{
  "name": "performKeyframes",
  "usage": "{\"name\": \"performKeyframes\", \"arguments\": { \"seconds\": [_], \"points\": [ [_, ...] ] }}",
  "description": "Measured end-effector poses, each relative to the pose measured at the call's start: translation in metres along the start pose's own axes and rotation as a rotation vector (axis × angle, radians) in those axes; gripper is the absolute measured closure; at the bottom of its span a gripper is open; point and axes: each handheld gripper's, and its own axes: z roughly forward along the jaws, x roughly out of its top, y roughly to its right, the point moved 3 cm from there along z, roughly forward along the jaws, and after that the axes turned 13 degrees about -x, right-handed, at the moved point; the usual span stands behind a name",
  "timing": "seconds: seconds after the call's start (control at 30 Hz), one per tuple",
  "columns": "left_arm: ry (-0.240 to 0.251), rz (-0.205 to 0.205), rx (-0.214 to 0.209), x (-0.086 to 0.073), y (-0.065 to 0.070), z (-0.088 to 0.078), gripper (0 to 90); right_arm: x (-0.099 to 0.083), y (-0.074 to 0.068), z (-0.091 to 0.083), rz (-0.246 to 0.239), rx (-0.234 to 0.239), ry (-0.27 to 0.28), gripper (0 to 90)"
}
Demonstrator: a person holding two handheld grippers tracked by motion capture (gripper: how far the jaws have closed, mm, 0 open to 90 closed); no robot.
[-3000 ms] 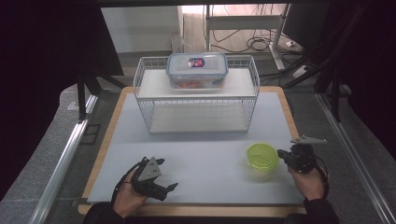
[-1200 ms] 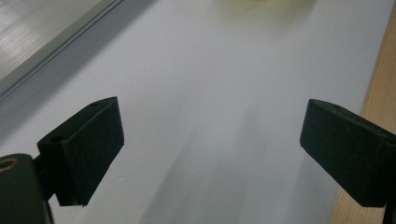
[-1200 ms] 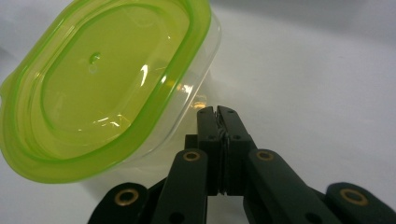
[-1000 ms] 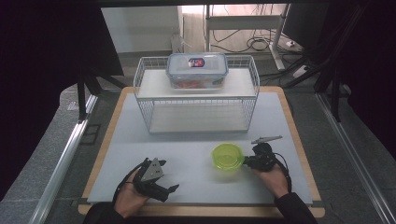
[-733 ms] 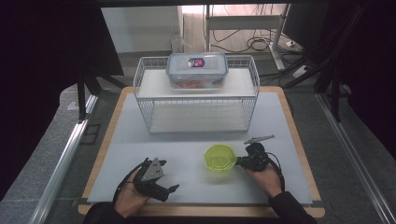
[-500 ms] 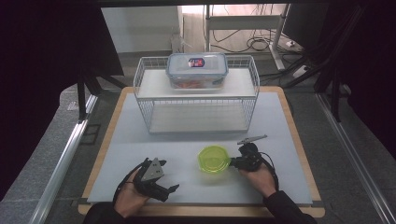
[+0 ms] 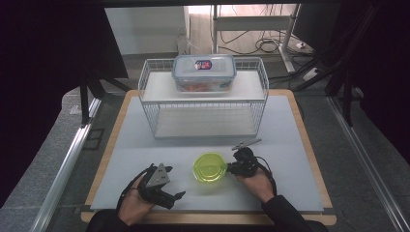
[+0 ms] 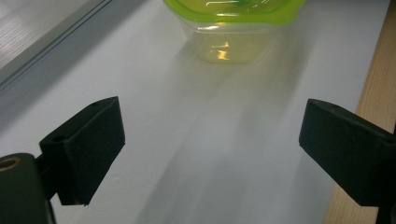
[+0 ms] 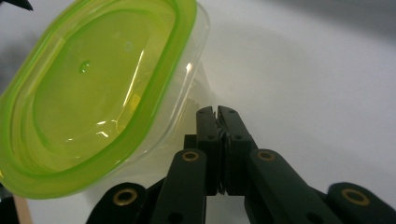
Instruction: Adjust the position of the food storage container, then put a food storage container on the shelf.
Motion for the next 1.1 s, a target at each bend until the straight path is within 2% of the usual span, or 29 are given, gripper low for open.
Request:
{"name": "performKeyframes", "arguments": {
  "seconds": [0.07, 0.2, 0.3, 0.43, 0.5, 0.63, 0.73, 0.8, 0.9, 1.07, 1.1],
  "points": [
    [0.000, -0.015, -0.010, 0.000, -0.001, -0.001, 7.0, 0.000, 0.003, -0.004, -0.036, -0.047, 0.006, 84.6],
    [-0.013, -0.036, -0.021, -0.002, -0.002, 0.000, 6.9, 0.001, 0.010, -0.015, -0.064, -0.099, 0.034, 77.0],
    [-0.019, -0.042, -0.025, -0.003, -0.003, 0.000, 6.0, 0.002, 0.015, -0.022, -0.111, -0.158, 0.055, 66.5],
    [-0.051, -0.065, -0.020, -0.006, -0.005, 0.002, 4.0, 0.000, 0.021, -0.032, -0.123, -0.222, 0.063, 53.3],
    [-0.057, -0.075, -0.015, -0.007, -0.006, 0.002, 3.4, -0.001, 0.024, -0.037, -0.146, -0.247, 0.069, 46.5],
    [-0.048, -0.072, -0.004, -0.007, -0.007, 0.000, 3.4, -0.005, 0.026, -0.043, -0.174, -0.241, 0.084, 30.0],
    [-0.047, -0.070, -0.002, -0.007, -0.007, -0.001, 3.4, -0.007, 0.025, -0.043, -0.181, -0.249, 0.087, 22.8],
    [-0.047, -0.065, -0.003, -0.007, -0.007, 0.000, 3.4, -0.006, 0.024, -0.044, -0.178, -0.243, 0.086, 21.8],
    [-0.051, -0.063, -0.004, -0.008, -0.007, 0.000, 3.4, -0.004, 0.024, -0.048, -0.144, -0.211, 0.064, 23.3],
    [-0.049, -0.059, -0.002, -0.007, -0.007, 0.000, 3.5, -0.001, 0.025, -0.055, -0.117, -0.222, 0.061, 28.6],
    [-0.051, -0.058, -0.003, -0.007, -0.007, 0.000, 3.5, -0.002, 0.025, -0.056, -0.119, -0.202, 0.053, 28.8]
  ]
}}
